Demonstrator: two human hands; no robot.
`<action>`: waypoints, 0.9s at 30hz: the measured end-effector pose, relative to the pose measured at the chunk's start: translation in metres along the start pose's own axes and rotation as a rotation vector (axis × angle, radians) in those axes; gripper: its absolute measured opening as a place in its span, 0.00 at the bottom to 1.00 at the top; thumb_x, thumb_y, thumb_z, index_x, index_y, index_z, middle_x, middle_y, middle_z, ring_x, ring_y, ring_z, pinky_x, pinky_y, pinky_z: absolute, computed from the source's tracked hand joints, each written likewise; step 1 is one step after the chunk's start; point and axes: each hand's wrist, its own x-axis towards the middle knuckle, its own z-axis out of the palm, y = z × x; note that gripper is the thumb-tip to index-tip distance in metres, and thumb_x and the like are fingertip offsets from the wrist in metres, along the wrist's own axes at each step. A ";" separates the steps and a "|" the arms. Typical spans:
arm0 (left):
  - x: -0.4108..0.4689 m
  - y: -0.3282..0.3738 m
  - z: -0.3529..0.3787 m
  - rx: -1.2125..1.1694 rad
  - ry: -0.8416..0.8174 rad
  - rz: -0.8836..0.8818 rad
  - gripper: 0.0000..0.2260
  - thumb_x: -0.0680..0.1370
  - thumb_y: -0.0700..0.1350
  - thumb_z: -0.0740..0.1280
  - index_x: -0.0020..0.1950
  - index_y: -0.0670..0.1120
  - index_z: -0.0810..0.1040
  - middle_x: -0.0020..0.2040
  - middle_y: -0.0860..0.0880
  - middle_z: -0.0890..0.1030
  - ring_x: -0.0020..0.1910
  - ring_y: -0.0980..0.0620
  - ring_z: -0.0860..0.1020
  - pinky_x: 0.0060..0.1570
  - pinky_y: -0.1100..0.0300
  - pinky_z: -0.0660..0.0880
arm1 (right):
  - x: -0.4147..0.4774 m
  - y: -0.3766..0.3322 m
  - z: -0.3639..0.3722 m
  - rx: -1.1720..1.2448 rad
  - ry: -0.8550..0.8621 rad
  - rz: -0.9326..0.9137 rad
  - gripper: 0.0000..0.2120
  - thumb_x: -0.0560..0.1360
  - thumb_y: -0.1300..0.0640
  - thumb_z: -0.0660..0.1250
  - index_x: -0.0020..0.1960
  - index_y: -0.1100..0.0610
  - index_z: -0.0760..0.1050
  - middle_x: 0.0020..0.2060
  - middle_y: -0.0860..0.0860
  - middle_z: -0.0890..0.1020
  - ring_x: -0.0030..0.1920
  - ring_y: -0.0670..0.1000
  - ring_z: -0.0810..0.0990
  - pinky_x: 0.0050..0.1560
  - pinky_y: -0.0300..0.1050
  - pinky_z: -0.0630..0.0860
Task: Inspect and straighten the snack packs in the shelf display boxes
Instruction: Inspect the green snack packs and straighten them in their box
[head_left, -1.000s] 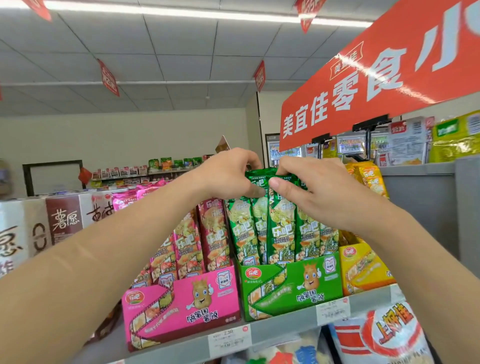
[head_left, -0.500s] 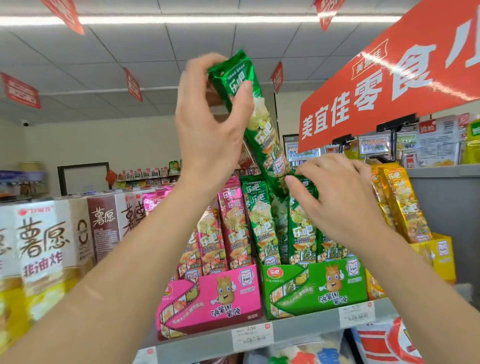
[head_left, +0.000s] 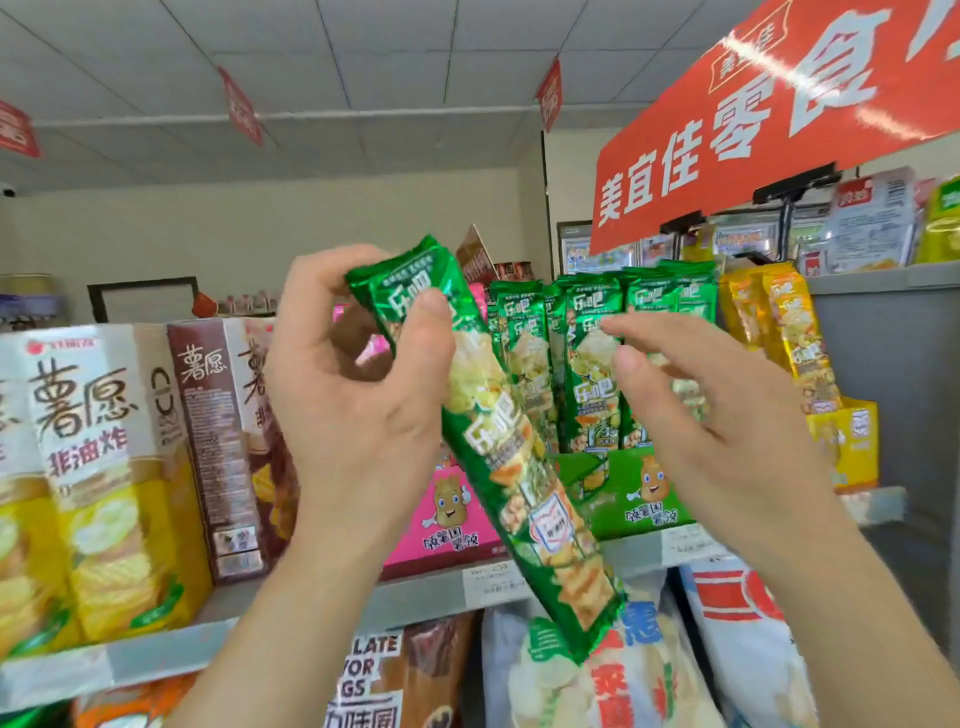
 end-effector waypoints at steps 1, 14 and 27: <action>-0.011 0.001 -0.001 0.003 -0.007 -0.033 0.07 0.75 0.41 0.67 0.49 0.52 0.72 0.38 0.58 0.76 0.33 0.64 0.72 0.34 0.71 0.69 | -0.018 -0.006 -0.001 0.175 -0.071 0.075 0.17 0.78 0.41 0.60 0.59 0.45 0.80 0.54 0.40 0.83 0.57 0.39 0.79 0.58 0.37 0.73; -0.068 0.002 0.008 -0.276 0.070 -0.614 0.11 0.71 0.52 0.71 0.32 0.53 0.72 0.32 0.53 0.68 0.34 0.54 0.65 0.37 0.53 0.61 | -0.142 -0.031 0.028 0.296 -0.271 0.408 0.24 0.69 0.30 0.61 0.65 0.27 0.63 0.32 0.42 0.81 0.30 0.43 0.79 0.32 0.33 0.72; -0.099 0.018 -0.006 -0.871 0.019 -1.118 0.21 0.70 0.49 0.67 0.59 0.42 0.70 0.47 0.42 0.83 0.41 0.45 0.82 0.39 0.57 0.76 | -0.178 -0.032 0.004 0.339 -0.261 0.488 0.27 0.70 0.30 0.66 0.66 0.36 0.71 0.42 0.45 0.85 0.35 0.42 0.80 0.36 0.32 0.74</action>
